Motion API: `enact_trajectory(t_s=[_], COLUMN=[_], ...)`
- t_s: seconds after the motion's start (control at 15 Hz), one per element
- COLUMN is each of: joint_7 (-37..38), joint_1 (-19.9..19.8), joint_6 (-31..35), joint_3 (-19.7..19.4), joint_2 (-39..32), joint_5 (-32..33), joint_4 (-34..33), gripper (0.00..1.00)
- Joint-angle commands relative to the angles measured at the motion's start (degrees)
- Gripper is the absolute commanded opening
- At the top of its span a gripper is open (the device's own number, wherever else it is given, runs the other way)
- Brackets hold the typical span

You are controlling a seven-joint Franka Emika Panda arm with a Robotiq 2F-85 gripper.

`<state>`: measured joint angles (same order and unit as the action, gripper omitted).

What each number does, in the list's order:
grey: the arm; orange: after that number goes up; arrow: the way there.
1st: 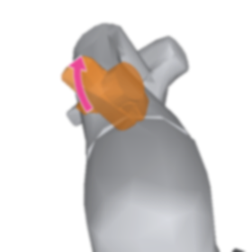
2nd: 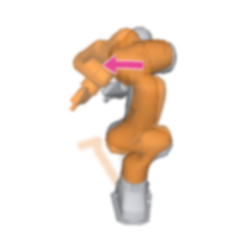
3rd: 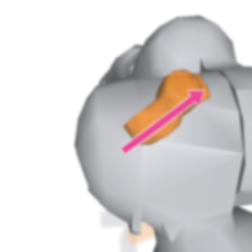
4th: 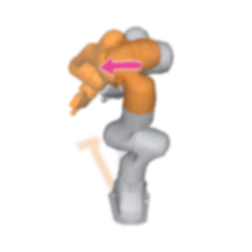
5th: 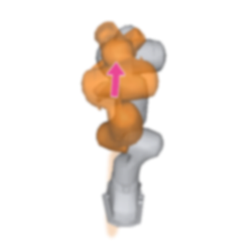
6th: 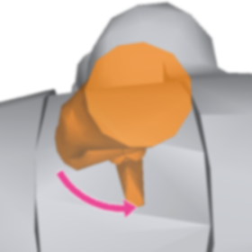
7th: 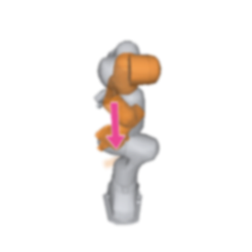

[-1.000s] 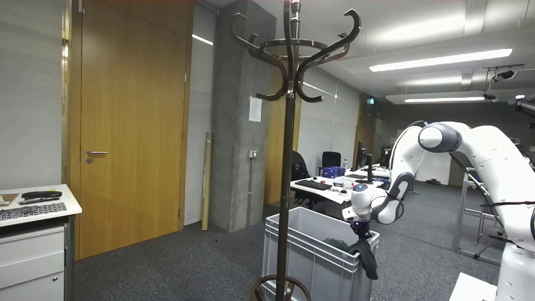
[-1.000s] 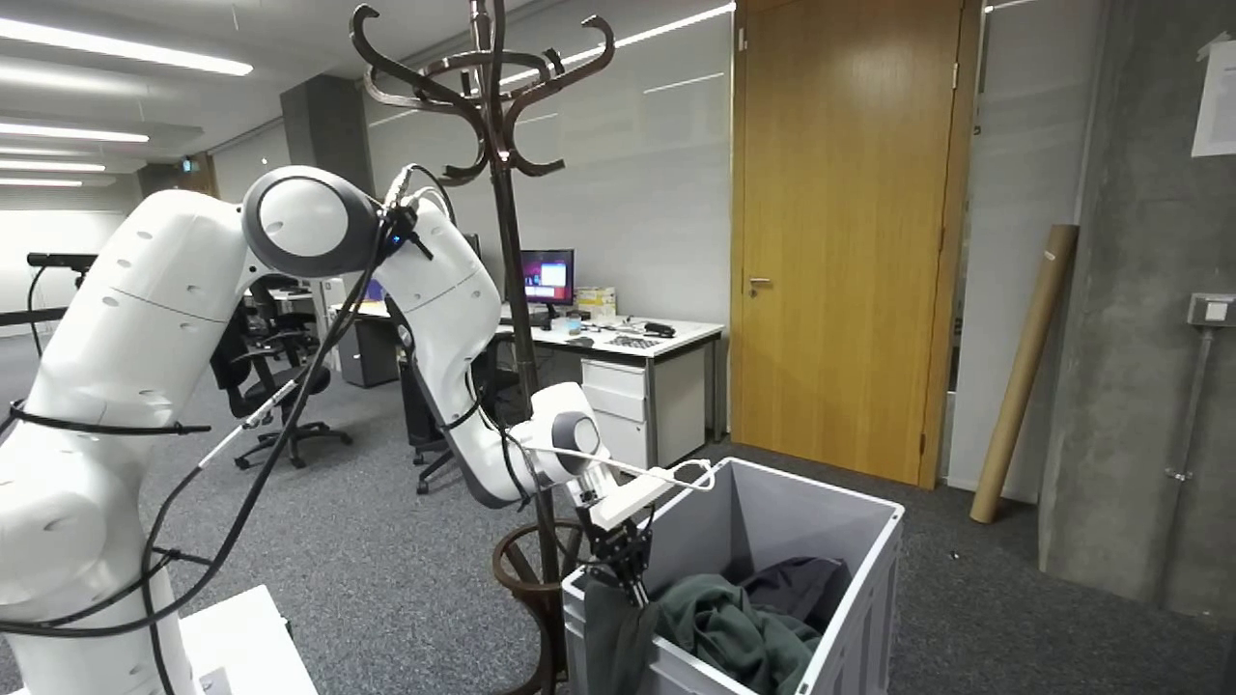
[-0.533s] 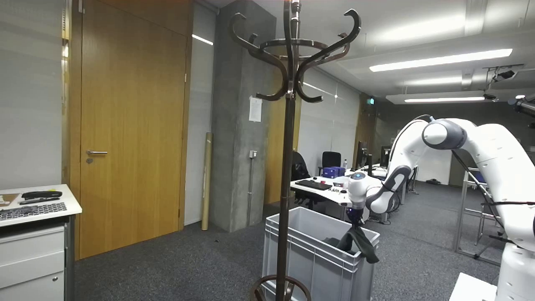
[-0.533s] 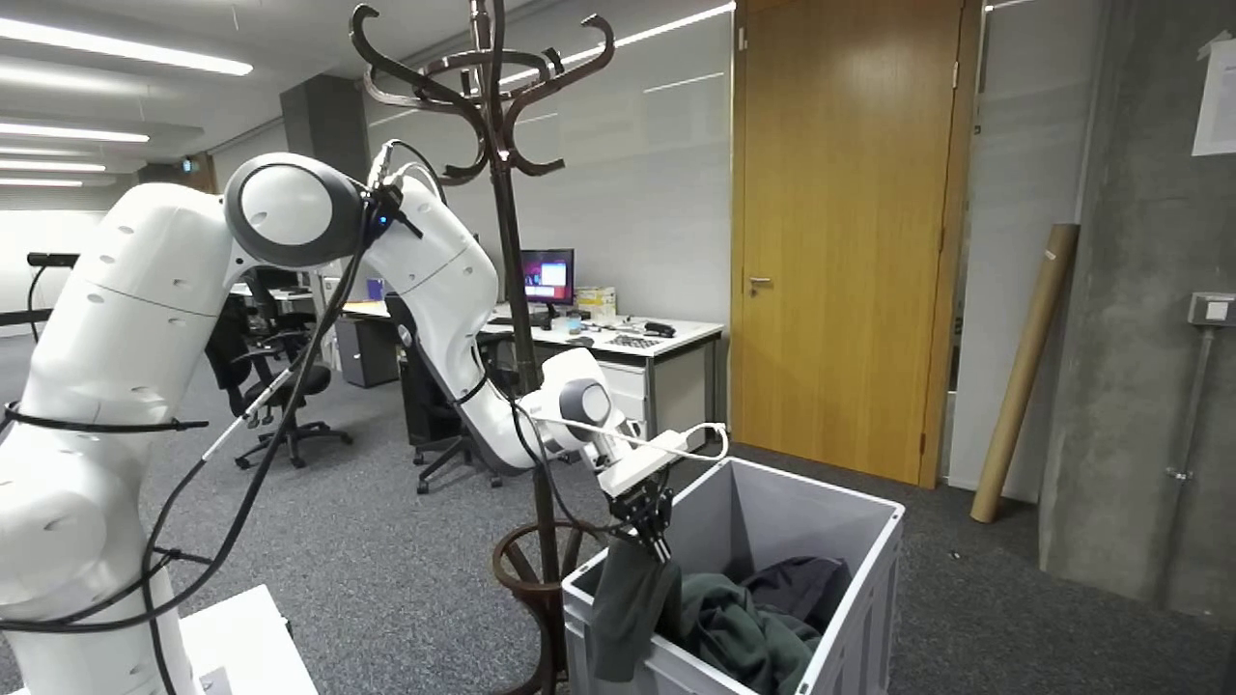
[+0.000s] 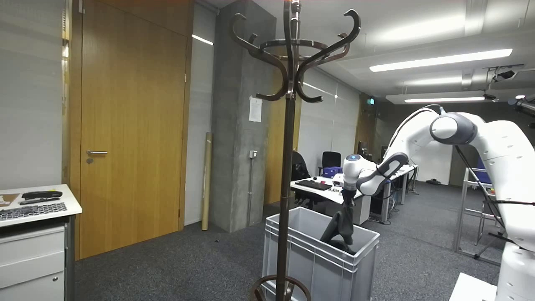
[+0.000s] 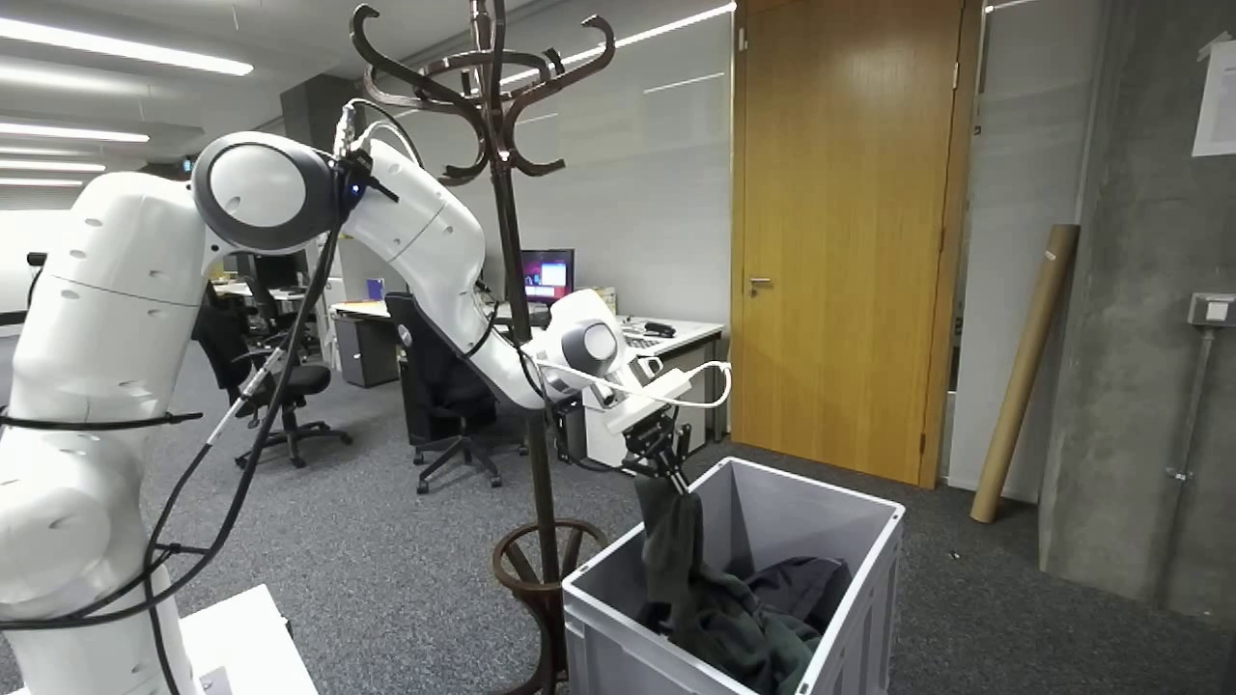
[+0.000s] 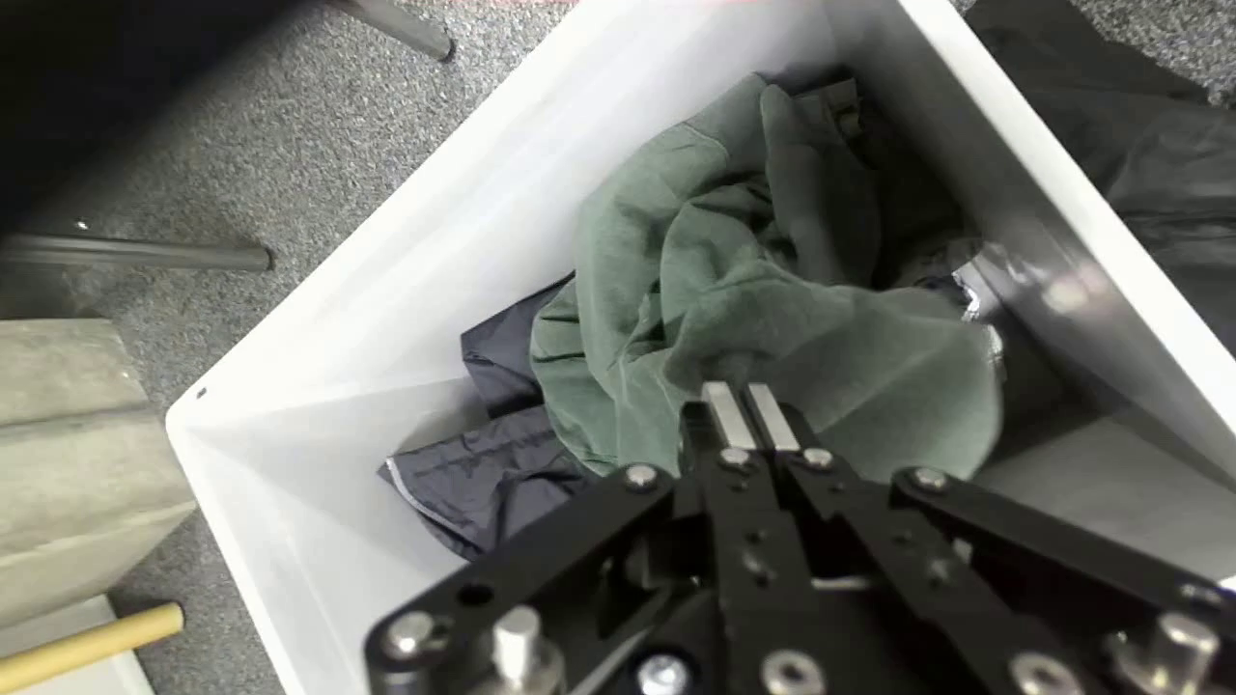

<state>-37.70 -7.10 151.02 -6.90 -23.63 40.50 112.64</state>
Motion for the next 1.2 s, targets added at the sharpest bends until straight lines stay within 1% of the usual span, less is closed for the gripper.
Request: enact_trajectory(t_s=[0.0, 0.13, 0.2, 0.27, 0.4, 0.47, 0.6, 0.67, 0.87, 0.93, 1.13], joint_7=[4.23, 5.87, 6.76, 7.34, 8.31, 8.73, 9.39, 9.87, 10.47, 10.82, 13.88], joint_1=[0.88, 0.81, 0.8, 0.76, 0.62, 0.66, 0.8, 1.1, 2.17, 2.53, 3.33], joint_6=[-3.29, -3.43, -3.32, -3.22, -2.58, -2.21, -1.29, -0.99, -1.75, -2.43, -6.01], joint_3=[0.03, 0.0, -0.11, -0.1, 0.06, 0.12, 0.17, 0.06, -0.3, -0.5, -1.17], joint_2=[-0.08, -0.59, -0.75, -0.68, -0.36, -0.15, 0.18, 0.25, 0.45, 0.79, 2.83], joint_5=[-1.06, -1.0, -0.75, -0.6, -0.59, -0.38, 0.13, 0.69, 2.11, 2.64, 4.34], joint_4=[-3.88, -5.1, -5.37, -5.36, -4.77, -4.3, -3.37, -2.99, -2.12, -1.55, 0.7], gripper=[0.01, 0.01, 0.28, 0.29, 0.44, 0.53, 0.66, 0.75, 0.97, 1.0, 1.0])
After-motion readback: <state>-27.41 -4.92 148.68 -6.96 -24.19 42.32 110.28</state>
